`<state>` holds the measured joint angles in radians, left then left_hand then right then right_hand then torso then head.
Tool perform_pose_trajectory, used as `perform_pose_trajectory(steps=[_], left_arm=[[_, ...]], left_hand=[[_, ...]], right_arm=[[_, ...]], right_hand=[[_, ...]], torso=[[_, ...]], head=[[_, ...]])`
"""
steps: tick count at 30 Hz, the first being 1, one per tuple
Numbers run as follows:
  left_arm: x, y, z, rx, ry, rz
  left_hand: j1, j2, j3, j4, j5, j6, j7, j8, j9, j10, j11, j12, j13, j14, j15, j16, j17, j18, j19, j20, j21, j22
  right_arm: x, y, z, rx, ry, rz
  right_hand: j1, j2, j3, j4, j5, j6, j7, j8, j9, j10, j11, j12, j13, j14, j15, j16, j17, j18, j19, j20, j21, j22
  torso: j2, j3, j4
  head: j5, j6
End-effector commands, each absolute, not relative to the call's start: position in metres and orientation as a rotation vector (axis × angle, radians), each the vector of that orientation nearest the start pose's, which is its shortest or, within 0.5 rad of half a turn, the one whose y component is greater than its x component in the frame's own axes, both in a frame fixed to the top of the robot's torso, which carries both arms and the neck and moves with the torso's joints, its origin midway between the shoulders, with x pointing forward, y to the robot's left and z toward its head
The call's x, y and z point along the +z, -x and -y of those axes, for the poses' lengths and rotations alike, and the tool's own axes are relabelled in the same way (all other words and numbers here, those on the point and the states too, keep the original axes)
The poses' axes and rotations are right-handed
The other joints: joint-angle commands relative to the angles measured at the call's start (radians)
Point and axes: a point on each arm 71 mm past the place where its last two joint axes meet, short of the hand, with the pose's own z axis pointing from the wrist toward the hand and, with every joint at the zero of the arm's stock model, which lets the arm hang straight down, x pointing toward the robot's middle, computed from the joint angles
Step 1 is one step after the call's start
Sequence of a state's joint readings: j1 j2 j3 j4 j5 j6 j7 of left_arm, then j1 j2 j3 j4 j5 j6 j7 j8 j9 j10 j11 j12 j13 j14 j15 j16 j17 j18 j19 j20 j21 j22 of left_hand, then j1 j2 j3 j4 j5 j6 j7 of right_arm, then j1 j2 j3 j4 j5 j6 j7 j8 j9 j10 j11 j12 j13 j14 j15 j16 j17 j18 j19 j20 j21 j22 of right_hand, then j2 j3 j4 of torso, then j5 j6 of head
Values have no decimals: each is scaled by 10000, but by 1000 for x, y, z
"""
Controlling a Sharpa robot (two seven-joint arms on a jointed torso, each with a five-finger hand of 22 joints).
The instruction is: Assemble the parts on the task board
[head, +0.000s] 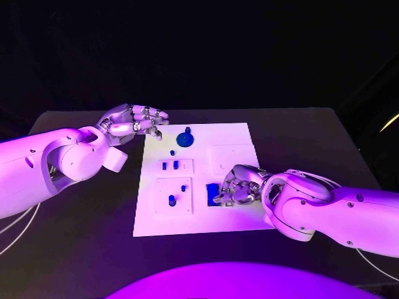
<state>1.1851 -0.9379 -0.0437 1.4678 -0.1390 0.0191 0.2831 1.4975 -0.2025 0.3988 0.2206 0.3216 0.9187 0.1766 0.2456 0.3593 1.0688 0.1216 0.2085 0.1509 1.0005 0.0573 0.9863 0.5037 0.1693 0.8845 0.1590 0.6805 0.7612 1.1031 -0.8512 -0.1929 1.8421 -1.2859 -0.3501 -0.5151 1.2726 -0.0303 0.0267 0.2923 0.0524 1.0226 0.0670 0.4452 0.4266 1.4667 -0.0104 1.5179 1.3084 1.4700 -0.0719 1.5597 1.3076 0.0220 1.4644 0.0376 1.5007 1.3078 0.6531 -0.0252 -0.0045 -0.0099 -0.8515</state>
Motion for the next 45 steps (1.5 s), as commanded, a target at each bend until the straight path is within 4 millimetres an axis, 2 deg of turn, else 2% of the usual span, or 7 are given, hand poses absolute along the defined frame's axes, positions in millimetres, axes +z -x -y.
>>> perform_pose_trajectory(steps=[1,12,16,21,28,36,45], left_arm=[[-193,-483,-252,-16215,9867,-16910],[-193,-483,-253,-16203,9867,-16921],[-193,-483,-253,-16198,9868,-16906],[-194,-483,-255,-16126,9897,-16868],[-194,-483,-255,-16114,9893,-16819],[-194,-482,-253,-16168,9867,-16826],[-194,-482,-253,-16192,9859,-16839]], left_hand=[[-17,82,56,-2,-12,83,14,-21,0,27,11,-48,-10,-59,2,40,15,110,-63,12,59,12],[-17,82,56,-2,-12,83,14,-21,0,27,11,-48,-10,-59,2,40,15,110,-63,12,59,12],[-17,82,56,-2,-12,83,14,-21,0,27,11,-48,-10,-59,2,40,15,110,-63,12,59,12],[-8,79,57,-13,-12,85,13,-21,1,30,10,-51,-10,-62,1,39,17,111,-69,11,67,24],[-7,78,57,-16,-11,86,13,-22,1,33,9,-52,-10,-64,1,38,17,111,-72,10,69,29],[-7,78,57,-16,-11,86,13,-22,1,33,9,-52,-10,-64,1,38,17,111,-72,10,69,29],[-7,78,57,-16,-11,86,13,-22,1,33,9,-52,-10,-64,1,38,17,111,-72,10,69,29]], right_arm=[[-260,-374,143,6133,-1076,-20678],[-259,-372,147,6343,-1124,-20589],[-254,-371,155,6784,-1653,-20133],[-234,-373,177,7459,-2237,-19111],[-218,-379,216,6675,-2231,-18766],[-223,-377,253,4892,-1823,-18941],[-245,-370,259,3994,-1565,-19376]], right_hand=[[9,93,48,-7,58,39,-49,48,10,814,-8,62,2335,945,-9,-11,2331,-92,890,-18,37,2462],[109,-186,-43,-39,56,-2,-44,61,15,806,-6,45,2326,939,-13,-23,2302,-80,872,-24,-28,2445],[148,-367,-92,-25,69,-322,84,-118,-60,766,95,-30,2283,930,56,-40,2264,-64,847,14,-121,2422],[436,-578,-41,-51,72,-856,325,-461,-185,669,306,-196,2188,901,235,-97,2130,-12,766,155,-410,2349],[521,-640,-30,-36,56,-807,342,-458,-177,595,334,-326,2112,884,271,-127,2070,5,738,201,-504,2325],[542,-810,-70,-26,27,-599,288,-368,-137,567,294,-379,2082,884,248,-128,2075,-13,766,210,-398,2352],[519,-886,-78,-7,24,-450,239,-291,-106,598,253,-326,2113,901,217,-97,2148,-37,805,194,-263,2387]], torso=[[3,0,-1],[-1,1,-6],[-5,-2,-10],[-25,-3,-29],[-36,-21,-46],[-24,5,-54],[-18,13,-27]], head=[[4,-11],[9,5],[-5,9],[-17,33],[-126,61],[-198,87],[-227,100]])
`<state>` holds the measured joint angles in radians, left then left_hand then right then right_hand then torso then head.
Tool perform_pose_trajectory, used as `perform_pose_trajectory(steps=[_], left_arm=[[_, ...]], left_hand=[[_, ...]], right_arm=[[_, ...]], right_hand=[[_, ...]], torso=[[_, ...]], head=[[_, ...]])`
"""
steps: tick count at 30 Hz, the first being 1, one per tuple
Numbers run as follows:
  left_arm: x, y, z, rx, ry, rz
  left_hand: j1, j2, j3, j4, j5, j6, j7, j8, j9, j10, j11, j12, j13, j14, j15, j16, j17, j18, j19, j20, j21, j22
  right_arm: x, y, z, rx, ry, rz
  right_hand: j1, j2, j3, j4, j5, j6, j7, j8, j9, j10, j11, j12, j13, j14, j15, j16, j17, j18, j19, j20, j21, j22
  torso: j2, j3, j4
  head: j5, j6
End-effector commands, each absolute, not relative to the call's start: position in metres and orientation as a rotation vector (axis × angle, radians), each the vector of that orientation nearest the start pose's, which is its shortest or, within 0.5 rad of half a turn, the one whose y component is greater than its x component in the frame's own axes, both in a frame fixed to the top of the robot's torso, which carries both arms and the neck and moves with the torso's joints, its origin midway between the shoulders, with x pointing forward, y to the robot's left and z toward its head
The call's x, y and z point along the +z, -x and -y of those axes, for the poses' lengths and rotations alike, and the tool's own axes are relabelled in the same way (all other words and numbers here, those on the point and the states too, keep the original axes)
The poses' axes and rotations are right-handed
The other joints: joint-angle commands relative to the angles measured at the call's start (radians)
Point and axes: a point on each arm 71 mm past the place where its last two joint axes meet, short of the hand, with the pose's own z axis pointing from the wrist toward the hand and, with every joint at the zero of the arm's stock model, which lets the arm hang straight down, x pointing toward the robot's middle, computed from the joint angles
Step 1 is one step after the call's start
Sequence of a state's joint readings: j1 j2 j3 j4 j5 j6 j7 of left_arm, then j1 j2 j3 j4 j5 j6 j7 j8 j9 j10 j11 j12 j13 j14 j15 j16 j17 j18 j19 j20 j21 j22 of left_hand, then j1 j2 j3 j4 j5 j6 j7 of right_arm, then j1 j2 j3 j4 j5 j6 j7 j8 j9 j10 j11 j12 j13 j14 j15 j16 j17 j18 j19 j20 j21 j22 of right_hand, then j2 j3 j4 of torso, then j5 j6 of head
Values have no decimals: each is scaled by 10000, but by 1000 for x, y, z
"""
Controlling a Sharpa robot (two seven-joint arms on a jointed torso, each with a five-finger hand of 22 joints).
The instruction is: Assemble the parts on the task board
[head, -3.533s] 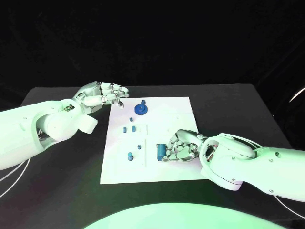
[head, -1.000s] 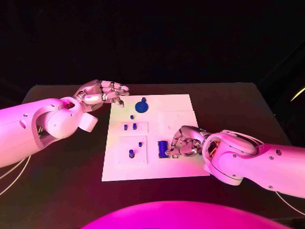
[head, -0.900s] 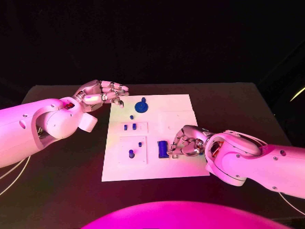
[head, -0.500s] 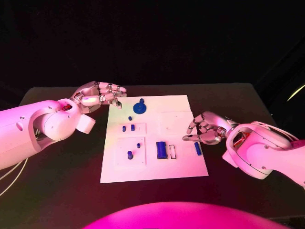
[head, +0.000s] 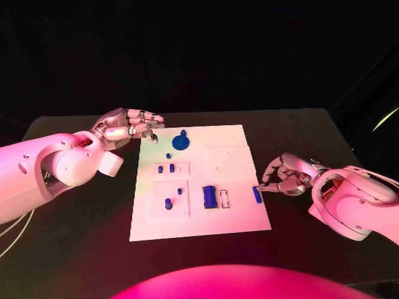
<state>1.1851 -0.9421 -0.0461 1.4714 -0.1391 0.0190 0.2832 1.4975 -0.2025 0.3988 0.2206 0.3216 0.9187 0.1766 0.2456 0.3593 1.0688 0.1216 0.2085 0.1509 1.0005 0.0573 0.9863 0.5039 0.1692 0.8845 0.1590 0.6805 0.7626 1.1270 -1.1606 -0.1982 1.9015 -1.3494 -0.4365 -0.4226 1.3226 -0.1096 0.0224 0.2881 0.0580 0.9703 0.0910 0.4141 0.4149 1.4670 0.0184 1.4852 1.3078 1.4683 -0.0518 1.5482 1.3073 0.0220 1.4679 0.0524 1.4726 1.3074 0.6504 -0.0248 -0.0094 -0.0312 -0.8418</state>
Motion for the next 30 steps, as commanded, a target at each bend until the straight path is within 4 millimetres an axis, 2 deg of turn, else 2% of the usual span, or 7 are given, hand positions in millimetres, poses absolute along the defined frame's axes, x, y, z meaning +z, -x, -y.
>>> perform_pose_trajectory(steps=[1,8,15,30], left_arm=[[-194,-482,-253,-16188,9861,-16839],[-194,-482,-254,-16179,9867,-16840],[-194,-482,-255,-16164,9878,-16847],[-194,-482,-256,-16152,9889,-16868]], left_hand=[[-7,78,57,-16,-11,86,13,-22,1,33,9,-52,-10,-64,1,38,15,111,-72,11,69,15],[-7,78,57,-16,-11,86,13,-22,1,33,9,-52,-10,-64,1,38,15,111,-72,11,69,15],[-7,78,57,-16,-11,86,13,-22,1,33,9,-52,-10,-64,1,38,15,111,-72,11,69,15],[-7,78,57,-16,-11,86,13,-22,1,33,9,-52,-10,-64,1,38,15,111,-72,11,69,15]], right_arm=[[-247,-370,258,3921,-1562,-19414],[-255,-371,256,3446,-1487,-19656],[-263,-371,253,3261,-1452,-19877],[-274,-375,243,3231,-1234,-20161]], right_hand=[[19,-93,-35,35,-32,73,0,20,11,594,-35,1,2118,918,15,18,2152,-38,770,46,18,2391],[-70,-136,-54,53,-33,121,-20,46,21,591,-54,-9,2111,917,-3,15,2147,-38,771,32,17,2391],[-118,-152,-64,57,-33,133,-27,53,25,590,-60,-13,2110,918,-9,16,2148,-34,766,26,-4,2386],[-91,-73,24,25,-13,221,-77,107,46,601,-103,1,2118,918,-42,15,2149,-38,773,0,19,2392]], torso=[[13,9,22],[16,2,41],[13,-1,20],[10,-11,29]], head=[[-17,6],[-10,-17],[33,-35],[80,-50]])
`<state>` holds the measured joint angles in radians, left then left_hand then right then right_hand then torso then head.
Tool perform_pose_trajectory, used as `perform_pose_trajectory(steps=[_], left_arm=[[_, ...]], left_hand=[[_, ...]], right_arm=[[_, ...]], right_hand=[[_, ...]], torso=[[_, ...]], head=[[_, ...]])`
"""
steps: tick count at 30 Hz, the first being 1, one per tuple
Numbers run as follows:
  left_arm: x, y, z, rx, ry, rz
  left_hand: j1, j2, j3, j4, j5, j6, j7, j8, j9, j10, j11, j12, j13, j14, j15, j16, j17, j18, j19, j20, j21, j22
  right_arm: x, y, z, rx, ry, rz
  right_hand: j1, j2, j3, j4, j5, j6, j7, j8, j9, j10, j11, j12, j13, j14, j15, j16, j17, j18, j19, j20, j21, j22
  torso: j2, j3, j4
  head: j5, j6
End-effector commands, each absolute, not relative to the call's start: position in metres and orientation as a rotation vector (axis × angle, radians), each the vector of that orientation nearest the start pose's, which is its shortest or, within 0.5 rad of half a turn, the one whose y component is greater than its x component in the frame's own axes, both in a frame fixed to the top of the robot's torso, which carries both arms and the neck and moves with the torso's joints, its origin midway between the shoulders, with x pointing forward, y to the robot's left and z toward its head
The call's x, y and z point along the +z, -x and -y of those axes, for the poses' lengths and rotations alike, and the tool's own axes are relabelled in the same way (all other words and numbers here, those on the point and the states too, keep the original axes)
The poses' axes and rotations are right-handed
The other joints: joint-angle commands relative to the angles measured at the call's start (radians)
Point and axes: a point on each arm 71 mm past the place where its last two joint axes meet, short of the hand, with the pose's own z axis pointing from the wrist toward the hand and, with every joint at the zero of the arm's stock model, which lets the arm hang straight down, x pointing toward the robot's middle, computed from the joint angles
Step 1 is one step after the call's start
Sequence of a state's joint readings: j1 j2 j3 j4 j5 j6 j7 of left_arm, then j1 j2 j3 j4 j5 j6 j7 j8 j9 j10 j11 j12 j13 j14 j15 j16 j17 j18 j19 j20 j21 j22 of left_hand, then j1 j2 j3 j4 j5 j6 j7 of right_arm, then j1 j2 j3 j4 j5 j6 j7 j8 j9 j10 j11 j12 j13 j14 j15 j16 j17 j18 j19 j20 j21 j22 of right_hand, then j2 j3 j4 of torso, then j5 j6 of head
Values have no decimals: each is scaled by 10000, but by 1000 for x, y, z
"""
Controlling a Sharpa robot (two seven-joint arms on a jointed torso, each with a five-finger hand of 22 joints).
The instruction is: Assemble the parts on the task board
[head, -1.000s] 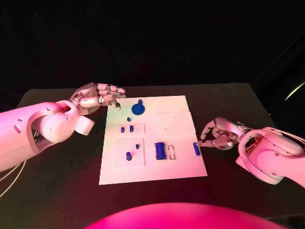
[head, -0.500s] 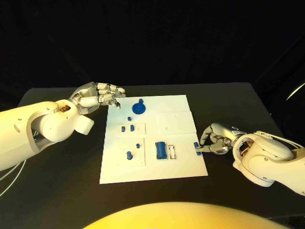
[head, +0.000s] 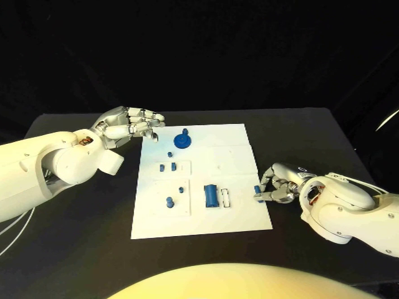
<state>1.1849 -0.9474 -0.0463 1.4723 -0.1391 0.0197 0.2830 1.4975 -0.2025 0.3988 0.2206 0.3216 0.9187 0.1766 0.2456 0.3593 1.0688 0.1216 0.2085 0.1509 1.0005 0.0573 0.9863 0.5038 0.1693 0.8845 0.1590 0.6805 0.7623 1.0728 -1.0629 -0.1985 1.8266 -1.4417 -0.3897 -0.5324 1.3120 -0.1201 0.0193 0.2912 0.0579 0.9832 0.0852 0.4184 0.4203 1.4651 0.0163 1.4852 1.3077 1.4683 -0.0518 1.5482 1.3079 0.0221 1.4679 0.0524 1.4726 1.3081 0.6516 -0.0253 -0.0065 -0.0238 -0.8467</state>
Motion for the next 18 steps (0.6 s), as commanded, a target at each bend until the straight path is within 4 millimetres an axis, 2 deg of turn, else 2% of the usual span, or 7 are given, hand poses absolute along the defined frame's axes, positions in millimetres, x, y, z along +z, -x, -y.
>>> perform_pose_trajectory(steps=[1,7,11,14,18], left_arm=[[-194,-482,-256,-16151,9890,-16869],[-194,-481,-256,-16154,9889,-16872],[-194,-481,-256,-16158,9887,-16875],[-194,-481,-256,-16164,9885,-16879],[-194,-481,-256,-16152,9893,-16886]], left_hand=[[-7,78,57,-16,-11,86,13,-22,1,33,9,-52,-10,-64,0,38,16,111,-72,10,69,17],[-25,83,52,-11,-12,91,12,-23,3,49,9,-55,-8,-65,1,38,22,110,-87,11,83,43],[-25,83,52,-11,-12,91,12,-23,3,49,9,-55,-8,-65,1,38,22,110,-87,11,83,43],[-25,83,52,-11,-12,91,12,-23,3,49,9,-55,-8,-65,1,38,22,110,-87,11,83,43],[-25,83,52,-11,-12,91,12,-23,3,49,9,-55,-8,-65,1,38,22,110,-87,11,83,43]], right_arm=[[-274,-375,242,3216,-1200,-20172],[-277,-377,239,3100,-966,-20227],[-279,-378,237,2989,-790,-20282],[-281,-378,236,2891,-614,-20347],[-282,-378,233,2761,-356,-20454]], right_hand=[[71,51,91,-15,-8,99,-28,70,-5,623,-91,3,2120,919,-50,17,2148,-35,769,-7,3,2381],[685,163,414,-77,40,99,-66,62,-19,630,-132,8,2125,923,-91,23,2166,-44,782,-53,42,2392],[1184,202,685,-141,413,124,-94,40,-47,631,-159,9,2128,926,-117,28,2181,-48,788,-78,63,2398],[1483,159,871,-191,732,141,-101,12,-76,633,-169,14,2132,928,-127,30,2190,-52,792,-92,78,2403],[1810,37,1174,-236,755,183,-99,-36,-124,624,-172,0,2127,929,-130,31,2194,-54,795,-99,88,2406]], torso=[[-3,-4,-1],[-1,0,-3],[-4,-4,-4],[-8,-8,1],[-7,-5,-1]], head=[[12,-8],[28,-22],[19,-21],[16,-29],[21,-48]])
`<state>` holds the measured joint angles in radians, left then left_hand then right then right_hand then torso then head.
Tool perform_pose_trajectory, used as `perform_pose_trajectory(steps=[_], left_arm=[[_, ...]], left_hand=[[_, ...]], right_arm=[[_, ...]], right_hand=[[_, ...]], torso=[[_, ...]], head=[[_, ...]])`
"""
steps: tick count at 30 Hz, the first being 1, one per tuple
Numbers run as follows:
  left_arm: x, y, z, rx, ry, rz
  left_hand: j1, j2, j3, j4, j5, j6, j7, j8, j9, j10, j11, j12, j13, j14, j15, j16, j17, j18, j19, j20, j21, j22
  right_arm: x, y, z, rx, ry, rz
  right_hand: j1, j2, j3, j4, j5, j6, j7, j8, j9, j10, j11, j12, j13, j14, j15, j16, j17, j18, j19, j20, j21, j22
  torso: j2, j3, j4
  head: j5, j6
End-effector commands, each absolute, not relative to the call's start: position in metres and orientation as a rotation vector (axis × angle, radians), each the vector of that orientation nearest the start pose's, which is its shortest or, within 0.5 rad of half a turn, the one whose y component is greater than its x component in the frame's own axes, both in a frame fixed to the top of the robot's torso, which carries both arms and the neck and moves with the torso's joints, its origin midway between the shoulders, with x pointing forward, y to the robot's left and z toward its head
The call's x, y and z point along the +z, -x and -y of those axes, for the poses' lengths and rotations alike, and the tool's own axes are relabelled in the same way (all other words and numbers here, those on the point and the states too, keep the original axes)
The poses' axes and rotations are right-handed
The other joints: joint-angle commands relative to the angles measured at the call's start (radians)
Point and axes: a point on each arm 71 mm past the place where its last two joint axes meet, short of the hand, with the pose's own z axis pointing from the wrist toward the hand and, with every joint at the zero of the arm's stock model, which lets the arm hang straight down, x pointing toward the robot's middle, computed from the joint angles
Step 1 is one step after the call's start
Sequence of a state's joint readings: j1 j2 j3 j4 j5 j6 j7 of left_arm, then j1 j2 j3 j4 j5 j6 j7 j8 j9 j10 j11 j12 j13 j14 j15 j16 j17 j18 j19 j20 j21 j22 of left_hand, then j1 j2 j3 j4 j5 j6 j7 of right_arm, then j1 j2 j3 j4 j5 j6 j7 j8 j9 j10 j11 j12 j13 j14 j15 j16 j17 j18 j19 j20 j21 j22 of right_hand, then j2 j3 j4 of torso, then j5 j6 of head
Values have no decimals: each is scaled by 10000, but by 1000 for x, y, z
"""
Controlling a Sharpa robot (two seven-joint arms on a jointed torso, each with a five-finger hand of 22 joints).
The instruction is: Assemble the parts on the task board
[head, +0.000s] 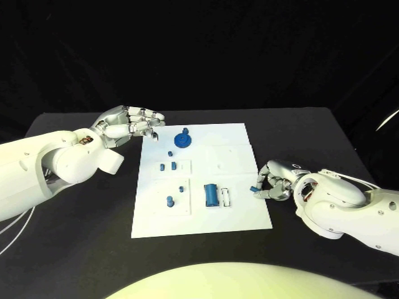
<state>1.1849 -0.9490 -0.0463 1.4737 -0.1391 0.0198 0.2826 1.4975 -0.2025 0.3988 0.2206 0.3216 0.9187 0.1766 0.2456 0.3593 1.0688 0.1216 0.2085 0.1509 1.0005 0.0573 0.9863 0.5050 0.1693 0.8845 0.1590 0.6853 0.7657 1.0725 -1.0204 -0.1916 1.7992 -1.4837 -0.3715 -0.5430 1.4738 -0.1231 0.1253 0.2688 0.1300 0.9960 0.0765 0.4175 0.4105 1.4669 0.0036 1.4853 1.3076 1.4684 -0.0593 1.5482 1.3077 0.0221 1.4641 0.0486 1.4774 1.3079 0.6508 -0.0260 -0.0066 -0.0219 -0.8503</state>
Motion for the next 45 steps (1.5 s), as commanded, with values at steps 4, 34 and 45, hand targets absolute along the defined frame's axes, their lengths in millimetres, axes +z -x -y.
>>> perform_pose_trajectory(steps=[4,34,45], left_arm=[[-194,-481,-257,-16146,9898,-16896],[-194,-481,-254,-16201,9873,-16924],[-193,-480,-253,-16222,9867,-16950]], left_hand=[[-25,83,52,-11,-12,91,12,-22,3,49,8,-55,-8,-65,1,38,9,109,-87,11,35,9],[-27,91,56,-10,-9,83,15,-29,1,47,10,-61,-8,-64,1,38,12,110,-92,11,41,20],[-15,102,64,-20,-7,91,12,-26,3,50,8,-66,-8,-64,-1,39,15,111,-97,10,50,34]], right_arm=[[-282,-376,230,2732,-218,-20397],[-240,-368,185,5035,-1666,-18902],[-259,-368,173,5080,-2550,-19905]], right_hand=[[293,-154,489,78,458,115,4,-90,-89,598,-34,-15,2122,927,-47,30,2197,-55,833,-59,38,2408],[-684,-936,2404,151,2486,293,-88,71,44,646,-120,23,2152,937,-120,40,2234,-118,928,-127,381,2492],[-2294,-687,2447,219,1953,420,-162,225,160,701,-174,94,2197,956,-163,77,2317,-126,941,-158,427,2503]], torso=[[4,1,-5],[3,-6,-5],[13,1,4]], head=[[-5,-8],[-29,-42],[-58,-77]])
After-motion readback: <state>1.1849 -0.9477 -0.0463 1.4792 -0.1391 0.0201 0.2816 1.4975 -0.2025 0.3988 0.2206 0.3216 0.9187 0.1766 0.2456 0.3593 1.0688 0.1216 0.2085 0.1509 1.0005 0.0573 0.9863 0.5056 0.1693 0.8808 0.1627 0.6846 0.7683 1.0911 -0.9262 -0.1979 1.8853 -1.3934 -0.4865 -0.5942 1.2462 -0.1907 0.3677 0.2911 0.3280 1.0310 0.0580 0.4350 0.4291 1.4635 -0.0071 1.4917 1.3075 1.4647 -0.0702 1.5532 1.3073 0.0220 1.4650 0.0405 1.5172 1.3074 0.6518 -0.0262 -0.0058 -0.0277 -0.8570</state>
